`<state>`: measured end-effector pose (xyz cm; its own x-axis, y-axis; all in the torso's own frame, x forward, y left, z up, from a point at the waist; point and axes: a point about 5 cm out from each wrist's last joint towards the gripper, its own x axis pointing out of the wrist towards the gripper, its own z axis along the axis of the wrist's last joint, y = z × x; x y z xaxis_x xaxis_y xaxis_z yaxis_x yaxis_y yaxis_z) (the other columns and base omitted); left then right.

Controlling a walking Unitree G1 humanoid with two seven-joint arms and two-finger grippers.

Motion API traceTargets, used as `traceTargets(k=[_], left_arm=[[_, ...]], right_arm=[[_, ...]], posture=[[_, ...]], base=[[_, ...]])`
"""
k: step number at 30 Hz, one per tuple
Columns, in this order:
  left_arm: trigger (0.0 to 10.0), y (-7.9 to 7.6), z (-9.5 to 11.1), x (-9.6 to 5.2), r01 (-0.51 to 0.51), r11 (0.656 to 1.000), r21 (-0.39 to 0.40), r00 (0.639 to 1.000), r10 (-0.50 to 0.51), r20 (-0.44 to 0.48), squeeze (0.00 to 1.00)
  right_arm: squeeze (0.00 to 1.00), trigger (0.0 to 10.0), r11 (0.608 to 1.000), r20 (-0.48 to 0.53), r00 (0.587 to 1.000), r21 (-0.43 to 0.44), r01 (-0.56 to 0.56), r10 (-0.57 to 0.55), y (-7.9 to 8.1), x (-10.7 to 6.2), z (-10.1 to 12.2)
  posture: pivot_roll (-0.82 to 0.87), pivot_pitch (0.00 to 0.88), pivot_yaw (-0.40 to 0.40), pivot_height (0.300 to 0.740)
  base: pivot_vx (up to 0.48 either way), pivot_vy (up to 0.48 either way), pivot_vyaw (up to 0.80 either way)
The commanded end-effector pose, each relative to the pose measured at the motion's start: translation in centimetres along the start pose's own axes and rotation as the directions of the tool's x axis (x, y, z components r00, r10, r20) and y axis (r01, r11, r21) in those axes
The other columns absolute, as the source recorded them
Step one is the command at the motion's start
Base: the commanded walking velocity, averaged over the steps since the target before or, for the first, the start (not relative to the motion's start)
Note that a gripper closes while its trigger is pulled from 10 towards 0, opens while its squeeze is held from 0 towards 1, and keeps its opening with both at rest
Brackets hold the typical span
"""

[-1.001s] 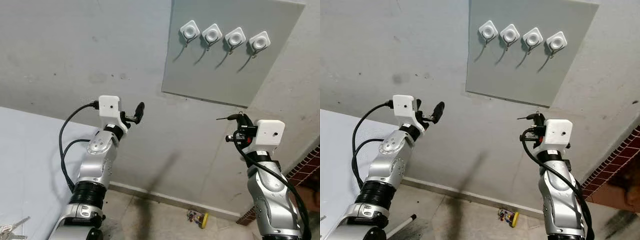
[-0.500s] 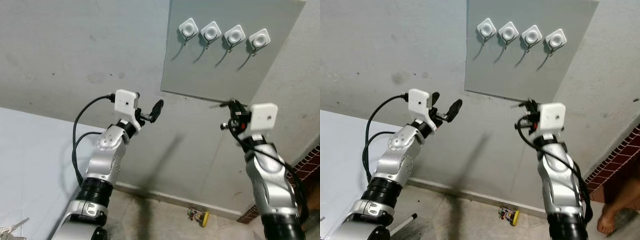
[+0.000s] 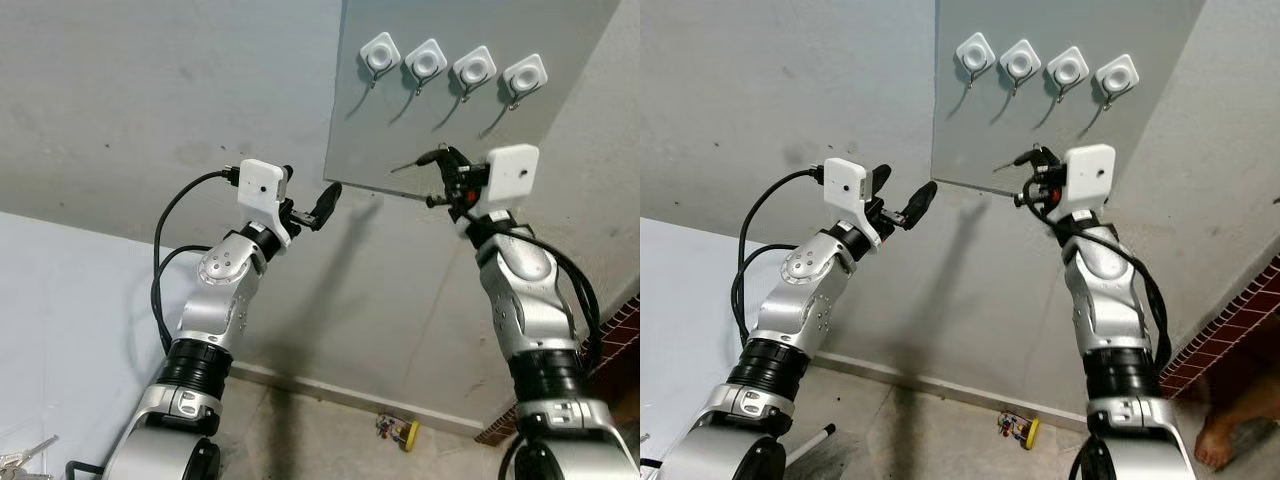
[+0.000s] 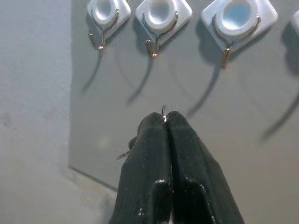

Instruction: Hang keys on a hook

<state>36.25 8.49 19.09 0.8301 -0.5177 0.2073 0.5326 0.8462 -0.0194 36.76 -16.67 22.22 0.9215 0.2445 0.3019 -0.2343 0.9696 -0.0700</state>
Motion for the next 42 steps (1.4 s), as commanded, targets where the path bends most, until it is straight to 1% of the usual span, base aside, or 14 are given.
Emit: traceTargets(k=[1,2,6,9,13,14,15,17,21,25,34,39,41,42], left_arm=[[10.0,-0.5,0.6,0.5,0.027,0.999,0.017,1.000,-0.027,0.016,0.00],[10.0,-0.6,0.6,0.4,0.029,0.999,0.020,0.999,-0.029,0.014,0.00],[10.0,-0.8,0.4,0.3,0.035,0.999,0.023,0.999,-0.035,0.011,0.00],[10.0,-1.1,0.3,0.3,0.041,0.999,0.030,0.999,-0.041,0.008,0.00],[10.0,-1.0,0.3,0.2,0.038,0.999,0.026,0.999,-0.038,0.007,0.00],[10.0,-1.1,0.3,0.2,0.035,0.999,0.024,0.999,-0.035,0.007,0.00],[10.0,-1.1,0.3,0.2,0.035,0.999,0.024,0.999,-0.035,0.007,0.00],[10.0,-1.1,0.3,0.2,0.034,0.999,0.024,0.999,-0.034,0.007,0.00],[10.0,-1.0,0.3,0.1,0.027,0.999,0.025,1.000,-0.028,0.007,0.00],[10.0,-1.0,0.3,0.1,0.025,0.999,0.025,1.000,-0.025,0.007,0.00],[10.0,-1.0,0.1,-0.1,0.015,1.000,0.020,1.000,-0.015,0.001,0.00],[10.0,-1.0,0.1,-0.1,0.012,1.000,0.020,1.000,-0.012,0.001,0.00],[10.0,-0.9,0.0,-0.1,0.008,1.000,0.018,1.000,-0.008,0.000,0.00],[10.0,-0.9,0.0,-0.1,0.008,1.000,0.018,1.000,-0.008,0.000,0.00]], right_arm=[[0.00,10.0,0.999,0.036,0.999,0.031,-0.013,0.012,0.0,1.1,0.9],[0.00,10.0,0.999,0.039,0.999,0.042,-0.019,0.017,0.0,1.7,1.2],[0.00,10.0,0.997,0.057,0.998,0.066,-0.038,0.034,0.1,2.4,1.7],[0.00,10.0,0.991,0.078,0.995,0.116,-0.067,0.058,0.3,3.2,2.3],[0.00,10.0,0.985,0.102,0.992,0.149,-0.084,0.069,0.4,3.7,2.8],[0.00,10.0,0.979,0.115,0.991,0.183,-0.091,0.071,0.4,4.0,3.1],[0.00,10.0,0.979,0.115,0.991,0.183,-0.091,0.071,0.4,4.0,3.1],[0.00,10.0,0.970,0.131,0.988,0.221,-0.105,0.078,0.5,4.3,3.4],[0.00,10.0,0.964,0.143,0.986,0.238,-0.118,0.085,0.6,4.5,3.6],[0.00,10.0,0.965,0.145,0.985,0.234,-0.123,0.090,0.6,4.6,3.7],[0.00,10.0,0.959,0.159,0.985,0.263,-0.105,0.064,0.1,4.8,4.0],[0.00,10.0,0.952,0.163,0.986,0.294,-0.086,0.039,-0.3,5.0,4.2],[0.00,10.0,0.938,0.170,0.985,0.339,-0.071,0.013,-0.9,5.2,4.4],[0.00,10.0,0.938,0.170,0.985,0.339,-0.071,0.013,-0.9,5.2,4.4]], posture=[[-0.06,0.000,-0.047,0.740],[-0.06,0.000,-0.049,0.740],[-0.06,0.000,-0.054,0.740],[-0.05,0.000,-0.061,0.740],[-0.05,0.000,-0.064,0.740],[-0.05,0.000,-0.068,0.740],[-0.05,0.000,-0.068,0.740],[-0.04,0.000,-0.071,0.740],[-0.04,0.000,-0.075,0.740],[-0.04,0.000,-0.077,0.740],[-0.04,0.000,-0.081,0.740],[-0.04,0.000,-0.081,0.740],[-0.04,0.000,-0.083,0.740],[-0.04,0.000,-0.083,0.740]], base=[[0.000,0.000,0.00],[0.000,0.000,0.00],[0.000,0.000,0.00],[0.000,0.000,0.00],[0.000,0.000,0.00],[0.000,0.000,0.00],[0.000,0.000,0.00],[0.000,0.000,0.00],[0.000,0.000,0.00],[0.000,0.000,0.00],[0.000,0.000,0.00],[0.000,0.000,0.00],[0.000,0.000,0.00],[0.000,0.000,0.00]])
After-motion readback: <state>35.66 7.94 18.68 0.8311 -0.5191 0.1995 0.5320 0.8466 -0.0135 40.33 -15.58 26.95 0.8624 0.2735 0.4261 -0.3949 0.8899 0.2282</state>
